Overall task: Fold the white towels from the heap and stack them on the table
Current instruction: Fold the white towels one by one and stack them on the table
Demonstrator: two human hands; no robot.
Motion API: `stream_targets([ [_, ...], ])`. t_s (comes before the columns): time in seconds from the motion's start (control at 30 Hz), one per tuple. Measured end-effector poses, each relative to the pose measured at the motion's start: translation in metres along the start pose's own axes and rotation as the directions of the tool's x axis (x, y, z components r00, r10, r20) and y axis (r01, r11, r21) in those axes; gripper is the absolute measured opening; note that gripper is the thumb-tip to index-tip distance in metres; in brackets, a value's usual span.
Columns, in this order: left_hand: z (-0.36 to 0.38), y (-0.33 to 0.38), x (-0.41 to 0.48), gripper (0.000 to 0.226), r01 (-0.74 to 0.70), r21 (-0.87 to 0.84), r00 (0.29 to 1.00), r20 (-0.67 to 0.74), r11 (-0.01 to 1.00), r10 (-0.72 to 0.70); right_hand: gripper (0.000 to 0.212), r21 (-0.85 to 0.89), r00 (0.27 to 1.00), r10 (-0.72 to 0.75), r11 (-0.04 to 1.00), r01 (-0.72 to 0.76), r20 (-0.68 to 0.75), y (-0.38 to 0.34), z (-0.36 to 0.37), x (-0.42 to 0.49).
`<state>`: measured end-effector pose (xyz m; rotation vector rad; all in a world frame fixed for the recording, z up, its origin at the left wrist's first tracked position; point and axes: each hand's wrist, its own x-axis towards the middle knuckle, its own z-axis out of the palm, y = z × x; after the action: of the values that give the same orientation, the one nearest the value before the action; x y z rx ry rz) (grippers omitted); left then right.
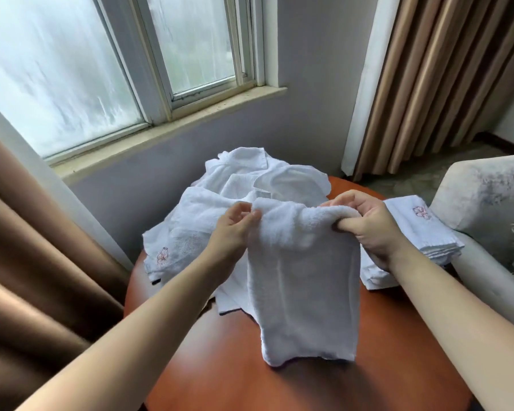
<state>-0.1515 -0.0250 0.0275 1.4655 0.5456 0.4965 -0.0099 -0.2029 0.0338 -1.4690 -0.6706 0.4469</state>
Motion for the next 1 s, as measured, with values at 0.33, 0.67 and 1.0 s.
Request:
stream_targets([
  [0.33,-0.013,0.040,-0.007,0.017,-0.009,-0.220,0.996,-0.092,0.976,-0.012,0.034,0.248,0.999,0.035,0.968,-0.027,-0.027,-0.045,0.014,0.005],
  [0.67,-0.031,0.050,-0.044,0.029,0.372,-0.283,0.863,0.456,0.884,-0.217,0.035,0.345,0.997,0.066,0.937,-0.052,-0.027,-0.053,0.032,0.004],
  [1.0,-0.037,0.049,-0.031,0.046,0.210,-0.361,0.948,0.303,0.909,-0.099,0.033,0.103,0.995,0.073,0.991,-0.080,0.073,-0.056,0.028,0.000],
])
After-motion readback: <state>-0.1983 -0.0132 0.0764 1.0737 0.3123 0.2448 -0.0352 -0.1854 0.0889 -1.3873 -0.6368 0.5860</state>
